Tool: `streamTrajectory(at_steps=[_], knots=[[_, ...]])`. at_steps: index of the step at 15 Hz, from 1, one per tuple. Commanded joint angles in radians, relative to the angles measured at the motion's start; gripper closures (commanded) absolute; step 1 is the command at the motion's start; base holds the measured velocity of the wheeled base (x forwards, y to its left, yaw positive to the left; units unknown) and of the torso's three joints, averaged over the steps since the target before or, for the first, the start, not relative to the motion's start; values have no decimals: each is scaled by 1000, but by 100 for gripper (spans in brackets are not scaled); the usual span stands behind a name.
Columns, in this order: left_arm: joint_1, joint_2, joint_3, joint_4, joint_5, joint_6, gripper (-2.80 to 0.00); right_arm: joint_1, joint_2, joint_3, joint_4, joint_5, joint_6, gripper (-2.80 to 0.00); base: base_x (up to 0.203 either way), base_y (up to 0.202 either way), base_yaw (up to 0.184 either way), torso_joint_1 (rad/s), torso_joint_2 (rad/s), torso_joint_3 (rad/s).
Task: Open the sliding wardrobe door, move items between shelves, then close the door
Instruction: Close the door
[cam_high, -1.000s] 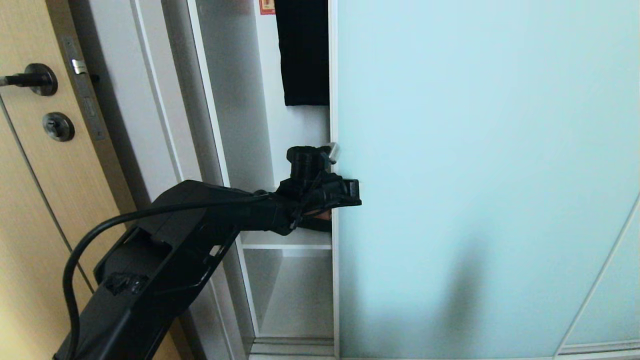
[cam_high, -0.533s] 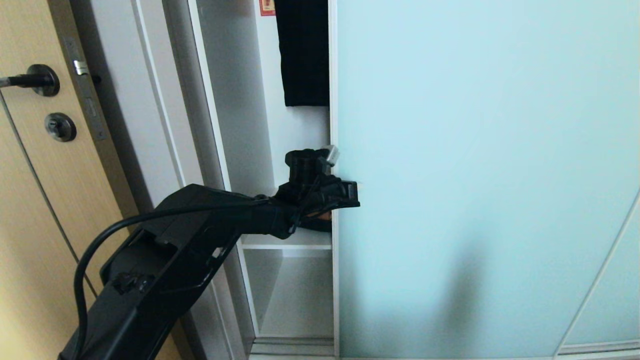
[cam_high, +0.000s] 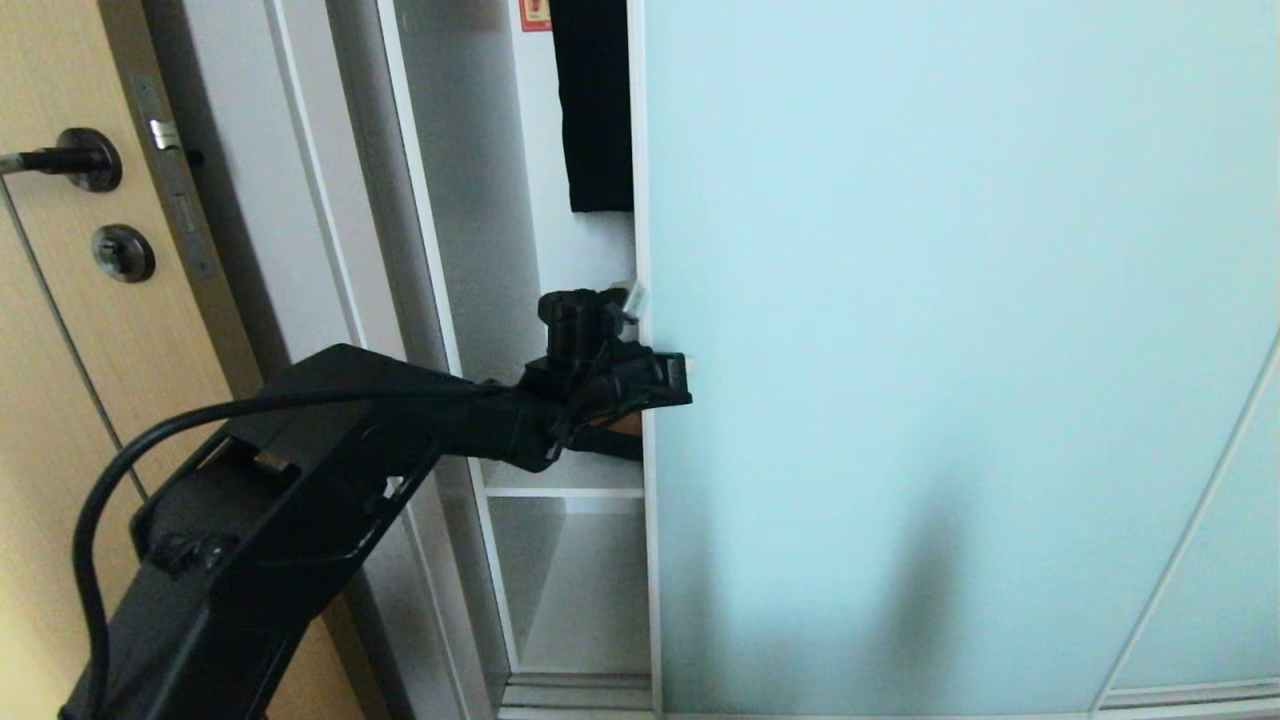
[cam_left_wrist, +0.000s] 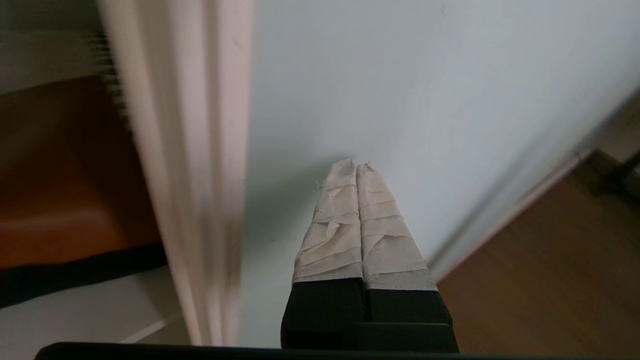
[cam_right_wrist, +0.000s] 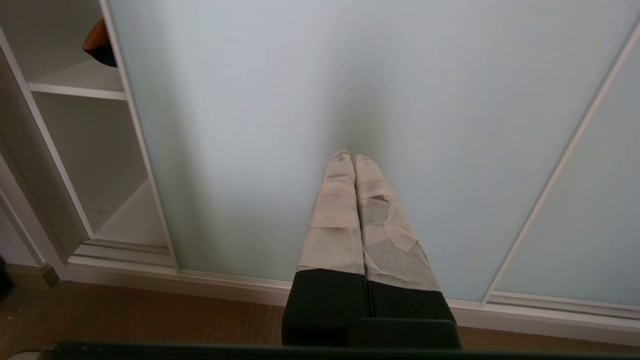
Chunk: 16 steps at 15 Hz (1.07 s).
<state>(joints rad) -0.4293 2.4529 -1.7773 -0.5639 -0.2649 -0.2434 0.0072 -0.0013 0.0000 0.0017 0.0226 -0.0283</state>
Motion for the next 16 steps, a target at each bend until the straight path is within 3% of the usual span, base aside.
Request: streamTrajectory(at_steps=[1, 10, 12, 14, 16], knots=[[9, -81, 88, -30, -8, -2, 0, 0, -2, 0, 0, 0, -1, 0, 0, 0, 0, 0, 0, 0], [112, -356, 415, -102, -22, -8, 0, 0, -2, 1, 0, 0, -1, 0, 0, 0, 0, 0, 0, 0], [112, -449, 494, -123, -76, -10, 0, 0, -2, 1, 0, 0, -1, 0, 0, 0, 0, 0, 0, 0], [83, -484, 517, -123, -186, -14, 0, 0, -2, 2, 0, 0, -1, 0, 0, 0, 0, 0, 0, 0], [73, -429, 484, -125, -211, -13, 0, 0, -2, 0, 0, 0, -1, 0, 0, 0, 0, 0, 0, 0]])
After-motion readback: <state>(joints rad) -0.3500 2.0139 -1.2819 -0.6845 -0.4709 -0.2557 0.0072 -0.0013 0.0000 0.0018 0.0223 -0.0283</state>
